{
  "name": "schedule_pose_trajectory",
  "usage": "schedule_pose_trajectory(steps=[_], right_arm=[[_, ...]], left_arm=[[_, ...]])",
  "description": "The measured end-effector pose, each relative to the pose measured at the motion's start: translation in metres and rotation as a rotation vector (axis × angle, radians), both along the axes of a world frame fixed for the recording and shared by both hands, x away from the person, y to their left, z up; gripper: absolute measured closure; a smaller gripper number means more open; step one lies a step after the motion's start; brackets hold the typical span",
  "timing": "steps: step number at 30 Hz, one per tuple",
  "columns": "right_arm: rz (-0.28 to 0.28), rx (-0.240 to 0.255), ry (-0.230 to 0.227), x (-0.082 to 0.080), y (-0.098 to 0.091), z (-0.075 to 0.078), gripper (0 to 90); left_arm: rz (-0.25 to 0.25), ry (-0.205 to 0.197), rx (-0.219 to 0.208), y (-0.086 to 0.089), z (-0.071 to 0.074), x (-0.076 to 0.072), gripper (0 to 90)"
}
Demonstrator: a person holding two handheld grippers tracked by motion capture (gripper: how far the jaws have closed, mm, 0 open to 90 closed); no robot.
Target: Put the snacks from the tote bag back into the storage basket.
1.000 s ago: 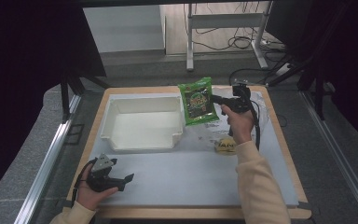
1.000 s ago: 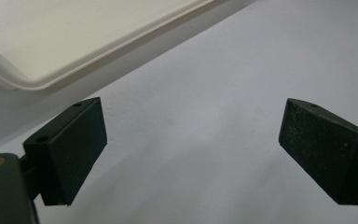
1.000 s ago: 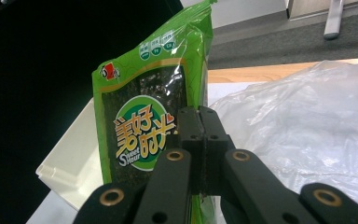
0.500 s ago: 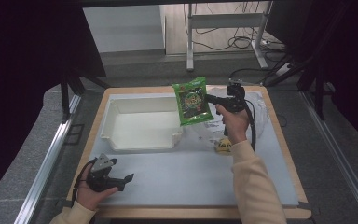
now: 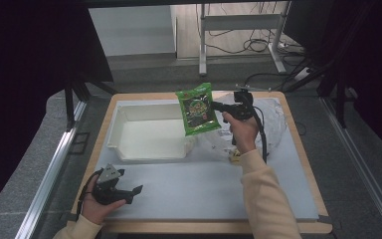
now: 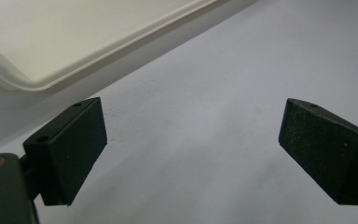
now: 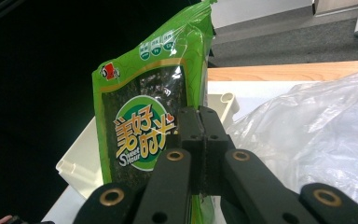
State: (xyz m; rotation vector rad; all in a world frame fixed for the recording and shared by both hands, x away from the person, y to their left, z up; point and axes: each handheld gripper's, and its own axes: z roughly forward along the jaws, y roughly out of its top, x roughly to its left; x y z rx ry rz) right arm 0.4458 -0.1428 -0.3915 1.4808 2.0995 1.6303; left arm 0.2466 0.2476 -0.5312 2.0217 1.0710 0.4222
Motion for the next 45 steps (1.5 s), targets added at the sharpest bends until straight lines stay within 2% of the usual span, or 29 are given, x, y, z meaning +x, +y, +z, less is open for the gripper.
schedule_pose_trajectory(steps=[32,45], right_arm=[[0.08,0.004,0.027,0.003,0.054,-0.015,89.7],[0.097,0.01,0.034,0.004,0.066,-0.018,89.7]], left_arm=[[-0.001,0.0,-0.01,0.002,0.001,0.0,7.8],[0.004,-0.003,-0.013,0.002,0.001,0.0,7.9]])
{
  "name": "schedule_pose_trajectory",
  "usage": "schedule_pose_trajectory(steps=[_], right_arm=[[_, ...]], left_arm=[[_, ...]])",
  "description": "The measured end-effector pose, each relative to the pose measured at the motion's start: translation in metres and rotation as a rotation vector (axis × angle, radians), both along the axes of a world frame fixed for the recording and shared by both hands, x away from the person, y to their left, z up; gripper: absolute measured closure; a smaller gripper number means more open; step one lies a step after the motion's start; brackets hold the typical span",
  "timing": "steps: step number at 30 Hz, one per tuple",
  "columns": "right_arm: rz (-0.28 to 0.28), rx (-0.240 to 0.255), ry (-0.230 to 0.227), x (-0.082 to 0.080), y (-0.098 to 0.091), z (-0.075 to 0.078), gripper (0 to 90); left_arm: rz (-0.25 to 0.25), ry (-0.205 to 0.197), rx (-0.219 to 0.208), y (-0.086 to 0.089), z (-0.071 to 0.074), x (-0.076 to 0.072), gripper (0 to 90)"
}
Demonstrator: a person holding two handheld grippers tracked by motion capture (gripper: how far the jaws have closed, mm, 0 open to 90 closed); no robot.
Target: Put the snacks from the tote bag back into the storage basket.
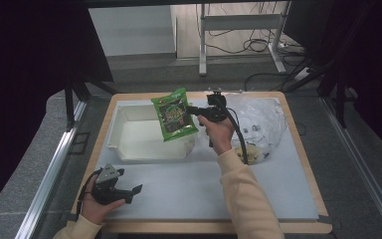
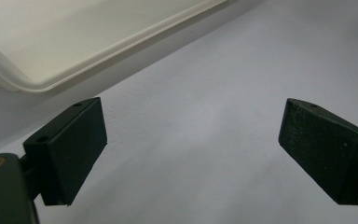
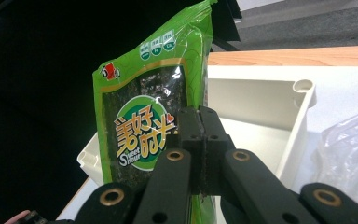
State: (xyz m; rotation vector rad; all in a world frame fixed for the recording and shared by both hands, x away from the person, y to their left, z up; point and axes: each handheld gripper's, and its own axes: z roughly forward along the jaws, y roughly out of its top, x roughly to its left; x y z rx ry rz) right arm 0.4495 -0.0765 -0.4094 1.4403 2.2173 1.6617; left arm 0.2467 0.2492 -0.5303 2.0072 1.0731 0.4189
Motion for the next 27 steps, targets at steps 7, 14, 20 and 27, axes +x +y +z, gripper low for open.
schedule_pose_trajectory(steps=[7,14,20,27], right_arm=[[0.008,-0.001,-0.002,0.0,0.009,0.001,89.7],[0.019,0.002,0.001,0.001,0.017,-0.001,89.7],[0.029,0.002,0.006,0.002,0.023,-0.003,89.7],[0.04,0.004,0.016,0.002,0.033,-0.006,89.7]], left_arm=[[-0.001,0.001,-0.001,0.0,0.0,0.0,7.9],[-0.002,0.001,-0.001,0.0,0.0,0.0,7.9],[-0.002,0.001,-0.001,0.0,0.0,0.0,7.9],[-0.002,0.0,-0.003,0.001,0.0,0.0,7.9]])
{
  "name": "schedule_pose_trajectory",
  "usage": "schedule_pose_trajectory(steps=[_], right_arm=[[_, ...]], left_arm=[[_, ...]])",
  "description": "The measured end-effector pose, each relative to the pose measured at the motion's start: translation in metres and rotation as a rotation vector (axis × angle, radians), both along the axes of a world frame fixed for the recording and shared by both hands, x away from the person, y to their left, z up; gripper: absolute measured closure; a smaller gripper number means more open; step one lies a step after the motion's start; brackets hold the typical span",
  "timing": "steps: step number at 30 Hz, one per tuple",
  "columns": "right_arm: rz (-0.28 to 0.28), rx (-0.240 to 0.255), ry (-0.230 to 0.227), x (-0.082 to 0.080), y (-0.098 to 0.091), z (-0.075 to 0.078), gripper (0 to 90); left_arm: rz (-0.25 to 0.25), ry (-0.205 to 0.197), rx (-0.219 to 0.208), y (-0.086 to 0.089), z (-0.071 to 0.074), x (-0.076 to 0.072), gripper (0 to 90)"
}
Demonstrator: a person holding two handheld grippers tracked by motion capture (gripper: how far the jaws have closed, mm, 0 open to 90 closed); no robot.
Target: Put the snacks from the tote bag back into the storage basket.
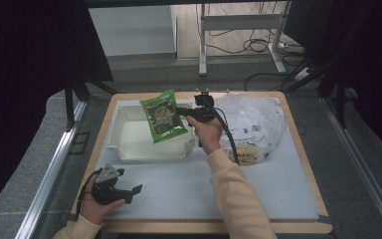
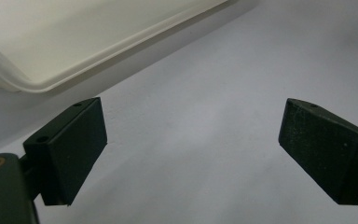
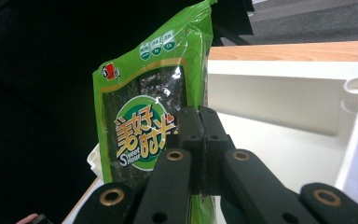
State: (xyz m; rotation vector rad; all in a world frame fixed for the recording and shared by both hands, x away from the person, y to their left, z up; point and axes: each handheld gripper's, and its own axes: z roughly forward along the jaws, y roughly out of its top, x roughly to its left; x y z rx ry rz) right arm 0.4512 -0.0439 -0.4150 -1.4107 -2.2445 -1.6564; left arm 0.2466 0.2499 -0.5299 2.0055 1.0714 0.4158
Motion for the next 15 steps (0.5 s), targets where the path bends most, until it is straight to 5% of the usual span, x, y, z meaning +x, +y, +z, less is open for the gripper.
schedule_pose_trajectory(steps=[15], right_arm=[[0.015,0.005,0.01,0.001,0.015,-0.005,89.7]], left_arm=[[0.0,-0.003,-0.004,0.0,0.0,0.0,7.9]])
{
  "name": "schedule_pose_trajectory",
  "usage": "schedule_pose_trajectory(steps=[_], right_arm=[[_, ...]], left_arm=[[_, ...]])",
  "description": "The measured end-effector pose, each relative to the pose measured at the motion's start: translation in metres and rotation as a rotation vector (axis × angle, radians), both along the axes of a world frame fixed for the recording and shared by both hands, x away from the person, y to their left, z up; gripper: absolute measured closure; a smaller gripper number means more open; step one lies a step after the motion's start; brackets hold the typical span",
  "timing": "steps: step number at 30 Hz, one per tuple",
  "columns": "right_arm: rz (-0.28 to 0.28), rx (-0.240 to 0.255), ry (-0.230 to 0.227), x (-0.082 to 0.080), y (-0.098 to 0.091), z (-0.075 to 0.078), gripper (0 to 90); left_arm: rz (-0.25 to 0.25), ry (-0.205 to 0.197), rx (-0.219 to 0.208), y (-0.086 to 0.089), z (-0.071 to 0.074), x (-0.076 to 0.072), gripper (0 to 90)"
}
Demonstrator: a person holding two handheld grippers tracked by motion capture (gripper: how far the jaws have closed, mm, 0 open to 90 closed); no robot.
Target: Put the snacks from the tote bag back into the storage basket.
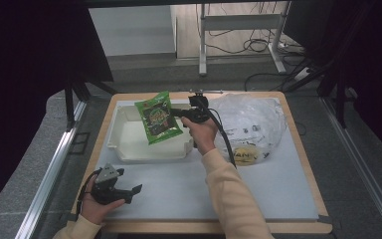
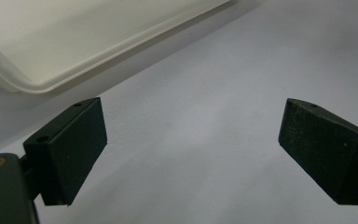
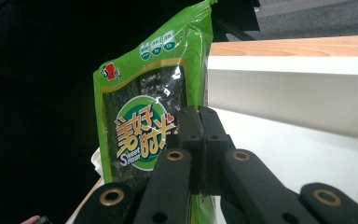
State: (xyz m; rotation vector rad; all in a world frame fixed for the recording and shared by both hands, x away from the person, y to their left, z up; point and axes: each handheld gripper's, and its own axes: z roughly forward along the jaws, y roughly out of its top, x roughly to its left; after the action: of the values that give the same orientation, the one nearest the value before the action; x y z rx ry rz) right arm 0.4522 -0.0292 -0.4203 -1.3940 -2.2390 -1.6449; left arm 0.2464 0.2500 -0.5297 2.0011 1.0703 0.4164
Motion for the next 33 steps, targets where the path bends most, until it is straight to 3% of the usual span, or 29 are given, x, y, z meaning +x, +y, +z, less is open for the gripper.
schedule_pose_trajectory(steps=[33], right_arm=[[0.005,-0.039,0.03,0.007,0.04,-0.017,89.7]], left_arm=[[0.001,0.004,-0.01,0.0,0.0,0.0,7.9]])
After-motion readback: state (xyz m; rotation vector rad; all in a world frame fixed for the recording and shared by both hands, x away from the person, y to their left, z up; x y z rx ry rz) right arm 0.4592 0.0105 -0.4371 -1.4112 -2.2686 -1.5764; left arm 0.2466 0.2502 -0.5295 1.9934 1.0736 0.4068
